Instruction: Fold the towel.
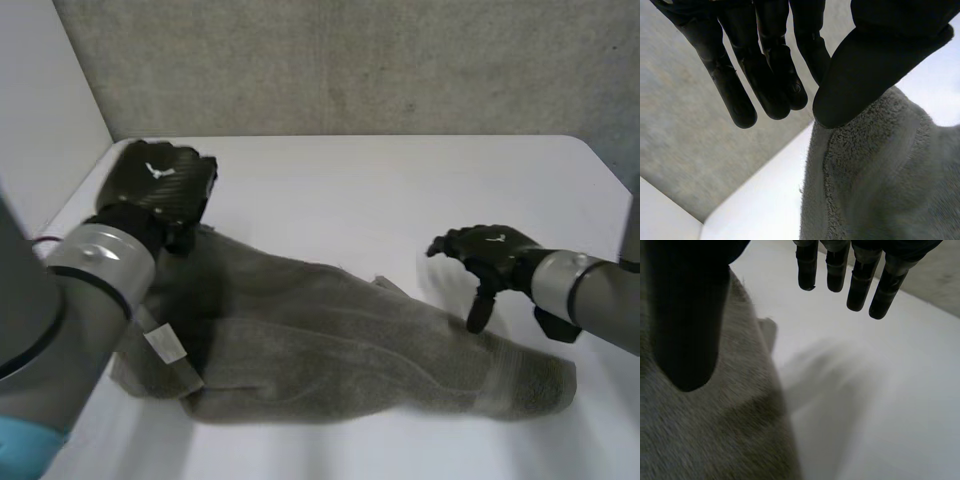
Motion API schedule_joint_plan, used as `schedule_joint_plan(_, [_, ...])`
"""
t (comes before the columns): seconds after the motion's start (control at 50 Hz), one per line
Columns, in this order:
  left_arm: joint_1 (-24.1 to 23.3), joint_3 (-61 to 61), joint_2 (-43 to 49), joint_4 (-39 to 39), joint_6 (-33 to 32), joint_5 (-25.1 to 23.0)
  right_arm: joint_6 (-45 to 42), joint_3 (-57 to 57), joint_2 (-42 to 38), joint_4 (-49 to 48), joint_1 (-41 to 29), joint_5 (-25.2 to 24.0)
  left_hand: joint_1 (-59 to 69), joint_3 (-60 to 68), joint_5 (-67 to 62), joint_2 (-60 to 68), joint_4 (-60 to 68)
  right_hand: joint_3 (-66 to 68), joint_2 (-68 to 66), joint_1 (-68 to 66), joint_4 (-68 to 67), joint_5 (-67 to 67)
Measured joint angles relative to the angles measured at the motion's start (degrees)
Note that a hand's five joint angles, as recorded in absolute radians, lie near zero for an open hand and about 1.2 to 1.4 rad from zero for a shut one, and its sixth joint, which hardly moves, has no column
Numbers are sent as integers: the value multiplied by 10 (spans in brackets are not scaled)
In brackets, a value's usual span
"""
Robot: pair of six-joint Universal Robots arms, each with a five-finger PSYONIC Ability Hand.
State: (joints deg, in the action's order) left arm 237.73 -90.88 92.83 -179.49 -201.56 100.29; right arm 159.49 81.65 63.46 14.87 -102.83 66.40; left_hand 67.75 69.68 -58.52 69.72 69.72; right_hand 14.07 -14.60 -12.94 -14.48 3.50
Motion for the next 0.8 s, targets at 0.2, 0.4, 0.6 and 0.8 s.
schedule_joint_plan(0.2, [2,-39,-128,0,0,0,89,-157,-124,64,-68,-43,0,0,0,0,1,0,0,0,0,0])
schedule_joint_plan(0.4, [8,-75,-177,-2,-1,1,113,-248,-207,113,-119,-47,0,0,-1,0,1,3,-2,-8,-3,5])
schedule_joint_plan(0.6, [68,-95,-167,-14,1,-27,105,-277,-222,108,-122,-7,0,0,-1,0,1,546,-561,-575,-547,570])
schedule_joint_plan(0.8, [136,-36,-53,-102,9,-107,18,-370,-165,27,-117,77,1,0,-1,0,1,618,-610,-628,-621,631])
